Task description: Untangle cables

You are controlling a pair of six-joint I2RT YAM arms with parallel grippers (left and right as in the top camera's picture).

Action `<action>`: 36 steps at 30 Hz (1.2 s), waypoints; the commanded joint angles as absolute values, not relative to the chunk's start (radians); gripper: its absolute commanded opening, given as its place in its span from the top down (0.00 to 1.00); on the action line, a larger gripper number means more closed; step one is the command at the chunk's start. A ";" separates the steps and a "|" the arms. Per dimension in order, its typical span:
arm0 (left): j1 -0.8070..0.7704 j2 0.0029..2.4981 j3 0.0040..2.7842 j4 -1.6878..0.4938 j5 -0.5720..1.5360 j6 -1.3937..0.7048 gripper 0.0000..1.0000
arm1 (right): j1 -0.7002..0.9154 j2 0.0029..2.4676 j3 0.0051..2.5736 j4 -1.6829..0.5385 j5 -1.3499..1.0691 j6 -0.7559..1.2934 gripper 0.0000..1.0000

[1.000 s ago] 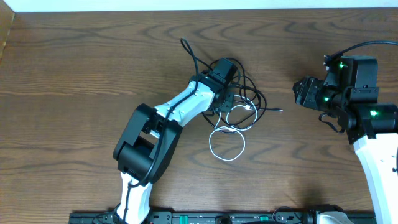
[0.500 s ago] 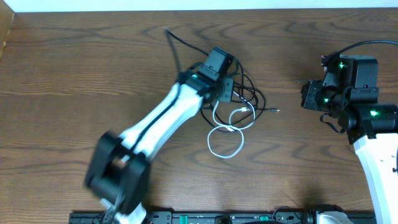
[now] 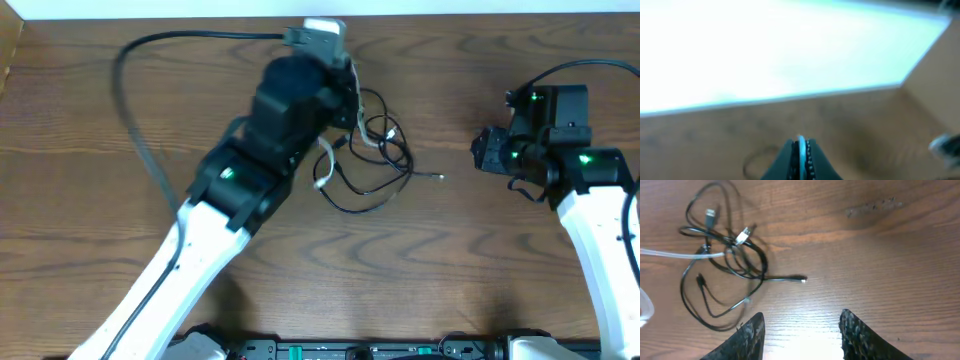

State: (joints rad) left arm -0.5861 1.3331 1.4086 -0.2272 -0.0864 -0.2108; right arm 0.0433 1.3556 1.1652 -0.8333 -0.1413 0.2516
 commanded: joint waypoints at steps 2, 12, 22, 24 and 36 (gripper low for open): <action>-0.587 1.262 1.414 -0.125 -0.229 -0.158 0.92 | 0.038 1.389 1.161 -0.832 -0.140 0.245 0.54; -0.587 1.176 1.414 0.168 -0.329 -0.015 0.93 | 0.039 1.438 1.161 -0.830 -0.141 0.245 0.33; -0.587 1.295 1.414 -0.133 -0.324 -0.083 0.93 | 0.041 1.458 1.161 -0.824 -0.201 0.245 0.23; -0.587 1.323 1.414 -0.144 -0.336 -0.049 0.93 | 0.041 1.458 1.161 -0.815 -0.277 0.212 0.21; -0.638 1.082 1.448 0.105 -0.363 0.014 0.92 | 0.041 1.459 1.161 -0.775 -0.512 0.043 0.18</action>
State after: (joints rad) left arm -0.6128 1.1641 1.4071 0.1081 -0.3649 -0.0074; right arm 0.0433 1.4559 1.1633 -0.7761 -0.4820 0.0841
